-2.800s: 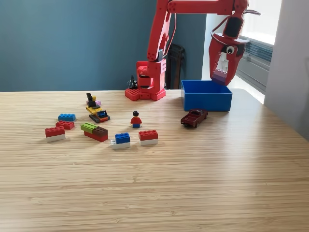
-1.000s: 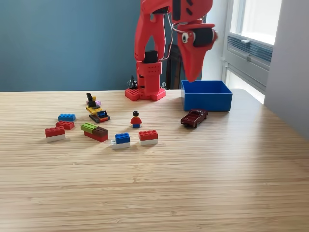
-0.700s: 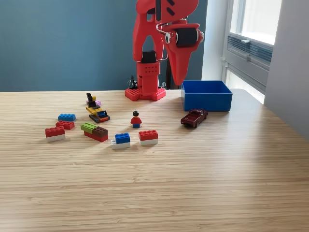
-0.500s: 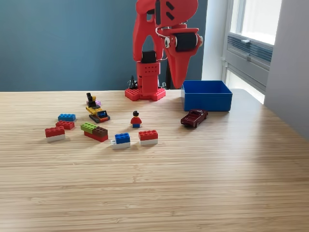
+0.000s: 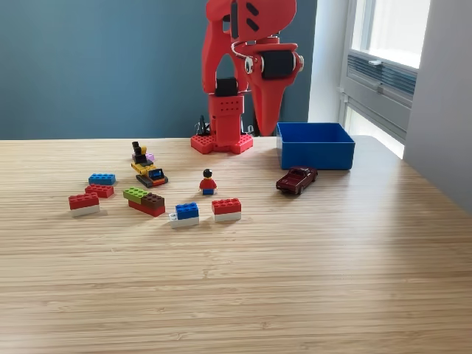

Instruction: Grasp a lego block and put it in the bin.

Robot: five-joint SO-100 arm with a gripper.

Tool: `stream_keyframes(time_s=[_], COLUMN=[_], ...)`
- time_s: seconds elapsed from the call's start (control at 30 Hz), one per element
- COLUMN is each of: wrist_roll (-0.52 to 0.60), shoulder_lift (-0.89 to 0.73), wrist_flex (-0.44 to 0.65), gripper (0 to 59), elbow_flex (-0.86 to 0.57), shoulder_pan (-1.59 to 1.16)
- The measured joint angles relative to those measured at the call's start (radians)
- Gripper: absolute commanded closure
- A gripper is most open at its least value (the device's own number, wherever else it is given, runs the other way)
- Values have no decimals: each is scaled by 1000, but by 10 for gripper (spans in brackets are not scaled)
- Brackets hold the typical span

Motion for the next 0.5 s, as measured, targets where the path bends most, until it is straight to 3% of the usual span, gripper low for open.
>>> stream_keyframes(time_s=[0.5], wrist_roll=[15], shoulder_lift=[0], wrist_flex=[-14], gripper=[586], elbow_flex=[21], shoulder_pan=[104])
